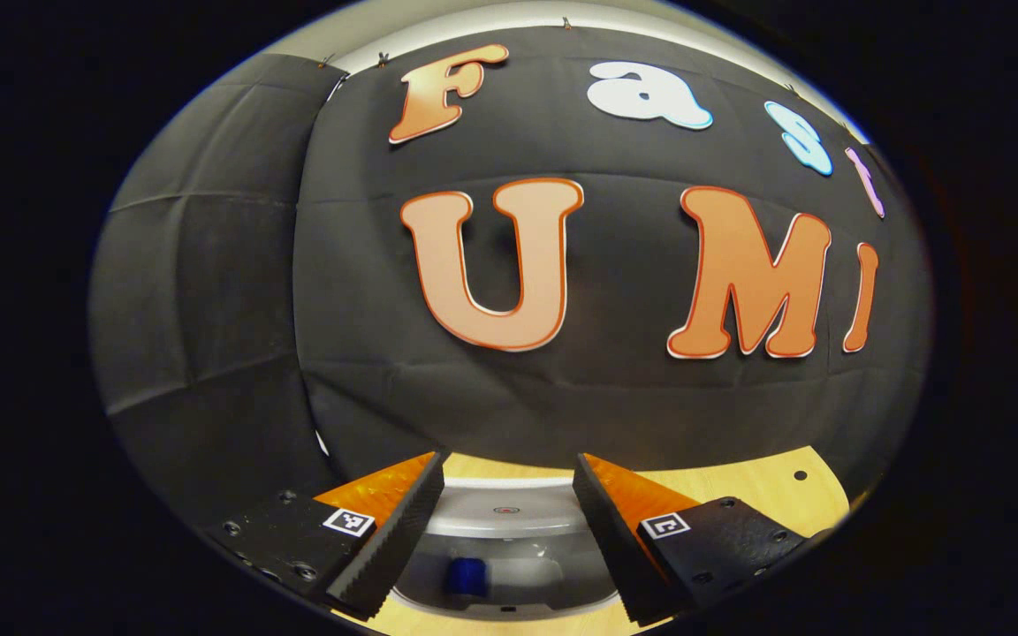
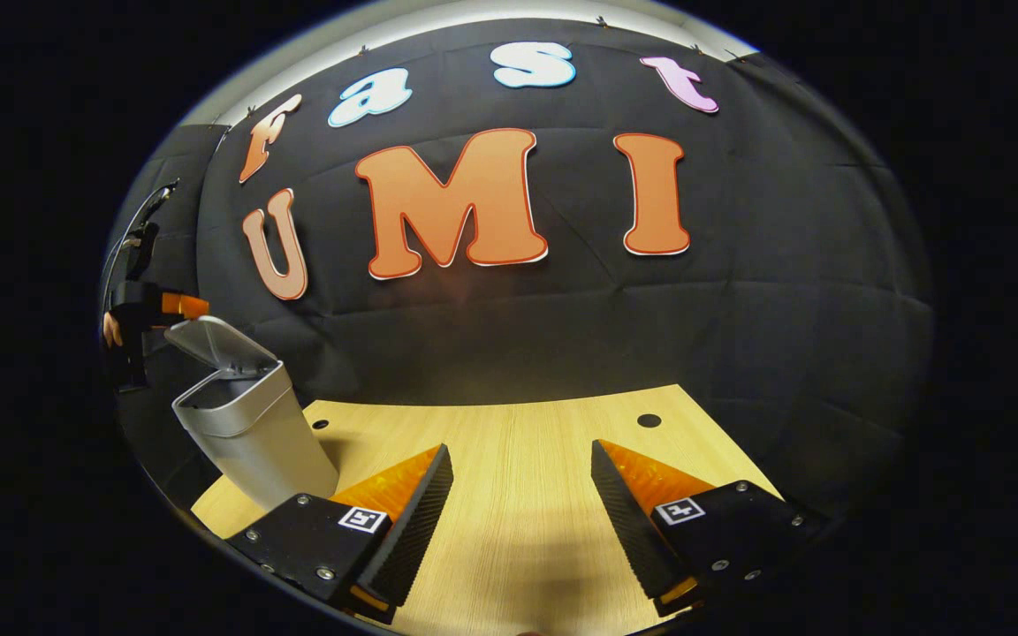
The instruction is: Press the lid of the desktop garbage bin to open it, pick up the crumpled paper on the desktop and throw it into the bin, then pick up the pop can on the desktop and drop it into the bin, and finally close the garbage bin lid.
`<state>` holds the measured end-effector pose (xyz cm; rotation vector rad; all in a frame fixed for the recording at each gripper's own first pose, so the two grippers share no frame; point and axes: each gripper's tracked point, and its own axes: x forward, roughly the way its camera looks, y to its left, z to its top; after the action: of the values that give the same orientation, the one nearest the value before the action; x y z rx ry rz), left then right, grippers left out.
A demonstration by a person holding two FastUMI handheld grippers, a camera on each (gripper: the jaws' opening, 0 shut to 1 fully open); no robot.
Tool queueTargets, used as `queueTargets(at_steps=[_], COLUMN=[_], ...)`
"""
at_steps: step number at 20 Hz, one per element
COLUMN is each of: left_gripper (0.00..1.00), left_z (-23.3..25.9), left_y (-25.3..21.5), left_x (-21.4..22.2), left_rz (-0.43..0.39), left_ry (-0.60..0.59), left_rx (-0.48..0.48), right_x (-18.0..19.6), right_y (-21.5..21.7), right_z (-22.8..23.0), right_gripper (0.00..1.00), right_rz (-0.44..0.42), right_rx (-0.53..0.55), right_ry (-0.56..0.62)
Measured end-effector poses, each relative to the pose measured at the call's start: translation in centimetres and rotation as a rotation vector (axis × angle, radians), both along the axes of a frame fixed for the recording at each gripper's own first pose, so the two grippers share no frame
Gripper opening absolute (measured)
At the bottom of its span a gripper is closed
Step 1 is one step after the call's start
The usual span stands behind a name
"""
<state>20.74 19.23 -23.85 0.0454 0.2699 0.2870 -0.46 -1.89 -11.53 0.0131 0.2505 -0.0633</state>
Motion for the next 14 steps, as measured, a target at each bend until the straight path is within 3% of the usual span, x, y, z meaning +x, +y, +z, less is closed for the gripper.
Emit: queueTargets(at_steps=[12, 14], left_gripper=[0.94, 0.96], left_z=[-10.4, -9.7], left_y=[-2.0, -1.9], left_x=[-4.9, -4.4], left_rz=[0.020, 0.018], left_ry=[0.212, 0.177], left_rx=[-0.068, -0.051], right_x=[0.1, 0.2], right_y=[-0.1, -0.1], right_z=[-0.5, -0.7], right_gripper=[0.94, 0.94], right_rz=[0.019, 0.019], right_rx=[-0.004, -0.004], right_ry=[0.012, 0.018])
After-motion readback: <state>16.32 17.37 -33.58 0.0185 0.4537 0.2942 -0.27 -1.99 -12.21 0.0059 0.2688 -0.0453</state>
